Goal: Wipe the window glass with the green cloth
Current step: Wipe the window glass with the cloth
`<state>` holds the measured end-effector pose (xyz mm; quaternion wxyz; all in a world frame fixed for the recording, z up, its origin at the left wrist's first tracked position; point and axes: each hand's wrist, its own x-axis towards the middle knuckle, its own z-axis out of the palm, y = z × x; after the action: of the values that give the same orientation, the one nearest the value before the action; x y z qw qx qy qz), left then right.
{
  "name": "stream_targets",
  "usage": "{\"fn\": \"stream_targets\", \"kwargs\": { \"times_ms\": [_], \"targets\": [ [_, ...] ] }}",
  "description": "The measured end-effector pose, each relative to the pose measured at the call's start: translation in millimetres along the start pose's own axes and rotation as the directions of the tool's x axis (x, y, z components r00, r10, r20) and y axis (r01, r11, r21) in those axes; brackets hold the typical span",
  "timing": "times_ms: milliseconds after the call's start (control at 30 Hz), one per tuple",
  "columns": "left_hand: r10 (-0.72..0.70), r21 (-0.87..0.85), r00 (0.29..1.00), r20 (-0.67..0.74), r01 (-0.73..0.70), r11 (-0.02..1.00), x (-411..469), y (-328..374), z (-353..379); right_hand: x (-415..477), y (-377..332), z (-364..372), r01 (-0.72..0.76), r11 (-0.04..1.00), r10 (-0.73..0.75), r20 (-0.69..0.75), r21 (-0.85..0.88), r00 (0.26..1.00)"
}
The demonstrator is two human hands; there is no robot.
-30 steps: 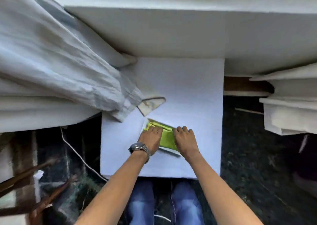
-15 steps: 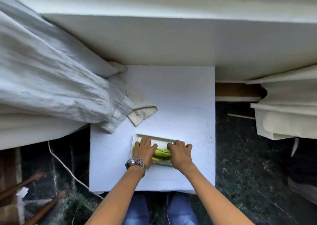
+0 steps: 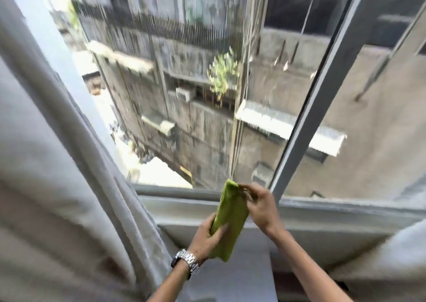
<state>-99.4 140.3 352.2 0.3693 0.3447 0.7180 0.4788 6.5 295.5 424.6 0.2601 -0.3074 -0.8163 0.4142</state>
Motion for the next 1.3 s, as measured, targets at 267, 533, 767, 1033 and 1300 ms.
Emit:
{"fn": "stream_targets", "kwargs": {
  "times_ms": [267,533,767,1033,1300],
  "targets": [
    [0.62,0.099,0.762,-0.185,-0.614,0.783,43.3,315.8,-118.4,151.7,-288.9,-147.0,0.578,0.594,-0.787,-0.258,-0.559,0.56],
    [0.925,0.875,0.364,-0.105,-0.407,0.26,58.2,453.4,-236.1,226.2,-406.0,-203.8,0.232,0.273,-0.907,-0.169,-0.934,0.386],
    [0.953,0.961,0.148,-0.265,-0.046,0.274,69.3,503.1,-335.0,222.3,-369.3,-135.7,0.198,0.559,-0.757,-0.398,-0.805,0.518],
    [0.974,0.974,0.084,-0.213,-0.056,0.218,107.3,505.0,-362.2,256.8,-374.7,-163.0,0.151,0.357,-0.842,-0.248,-0.922,0.478],
    [0.987,0.986,0.004,-0.161,-0.045,0.161,124.4,501.3,-374.1,296.4,-446.7,-157.2,0.162,0.249,-0.91,-0.173,-0.955,0.376]
  ]
}}
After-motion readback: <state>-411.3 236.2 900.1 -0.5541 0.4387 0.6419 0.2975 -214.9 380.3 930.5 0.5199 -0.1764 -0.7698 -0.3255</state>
